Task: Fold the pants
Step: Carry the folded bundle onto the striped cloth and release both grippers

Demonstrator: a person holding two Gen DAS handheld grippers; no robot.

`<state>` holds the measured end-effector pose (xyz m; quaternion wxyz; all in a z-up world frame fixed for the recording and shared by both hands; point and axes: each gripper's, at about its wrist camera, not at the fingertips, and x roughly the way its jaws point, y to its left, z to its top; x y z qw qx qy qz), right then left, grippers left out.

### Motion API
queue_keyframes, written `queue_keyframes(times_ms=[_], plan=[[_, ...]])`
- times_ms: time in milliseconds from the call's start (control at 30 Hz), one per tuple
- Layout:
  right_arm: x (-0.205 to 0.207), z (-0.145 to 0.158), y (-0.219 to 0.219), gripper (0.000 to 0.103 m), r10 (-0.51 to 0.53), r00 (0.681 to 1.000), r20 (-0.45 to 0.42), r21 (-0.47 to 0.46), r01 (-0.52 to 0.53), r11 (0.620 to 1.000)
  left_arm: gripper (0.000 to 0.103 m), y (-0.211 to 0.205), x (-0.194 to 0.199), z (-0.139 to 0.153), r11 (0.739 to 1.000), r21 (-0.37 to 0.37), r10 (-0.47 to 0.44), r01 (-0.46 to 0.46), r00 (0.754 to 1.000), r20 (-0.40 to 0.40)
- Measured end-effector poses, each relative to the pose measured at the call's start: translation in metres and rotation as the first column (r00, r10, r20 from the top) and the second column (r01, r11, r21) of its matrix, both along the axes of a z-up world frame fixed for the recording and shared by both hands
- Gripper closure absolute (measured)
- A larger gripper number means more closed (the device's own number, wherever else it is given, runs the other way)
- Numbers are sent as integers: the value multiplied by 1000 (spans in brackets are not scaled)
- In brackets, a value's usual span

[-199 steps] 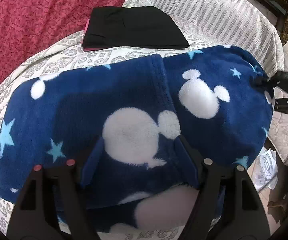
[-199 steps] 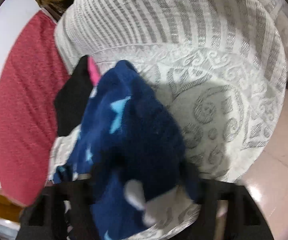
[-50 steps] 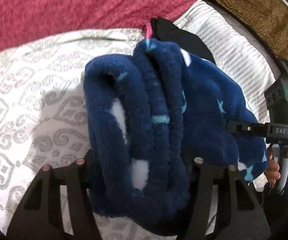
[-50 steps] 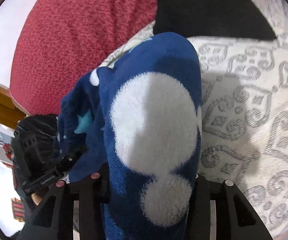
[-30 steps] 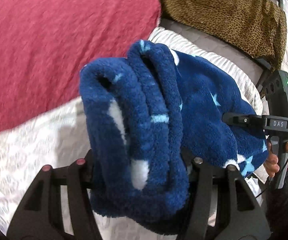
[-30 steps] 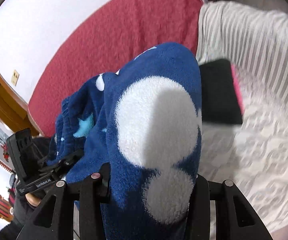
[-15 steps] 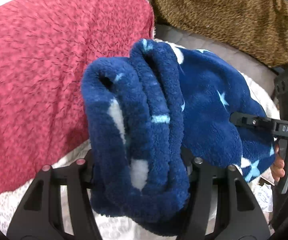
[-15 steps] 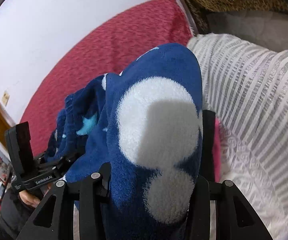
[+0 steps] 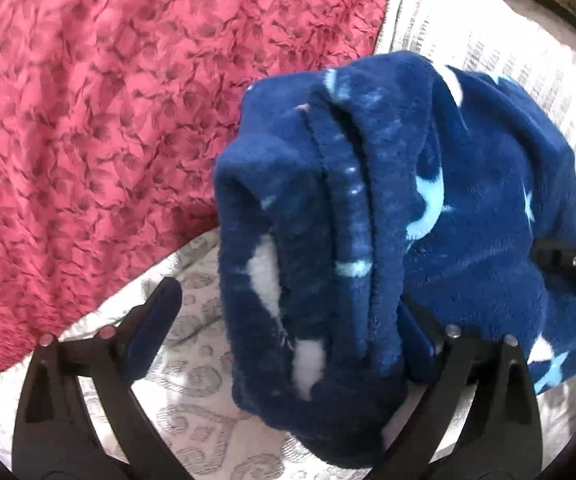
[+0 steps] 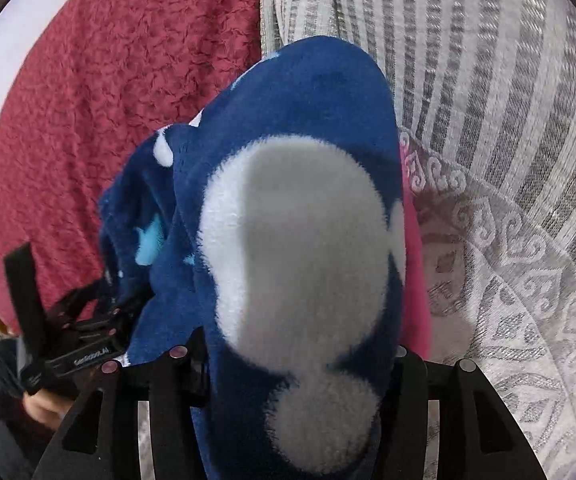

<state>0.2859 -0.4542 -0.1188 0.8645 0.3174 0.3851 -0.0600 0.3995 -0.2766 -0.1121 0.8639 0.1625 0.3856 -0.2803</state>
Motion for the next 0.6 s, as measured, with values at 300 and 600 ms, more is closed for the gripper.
queue_keyframes(times_ms=[300,600], plan=[[-27,27,12,40,-61,997,-43,-155,54,986,4,1,-19,22,998,55,3,-8,997,81],[-106,84,54,28,-152,988,-13,-342,139,929,4,41,-97,84,1000,-14,-19,22,984,175]])
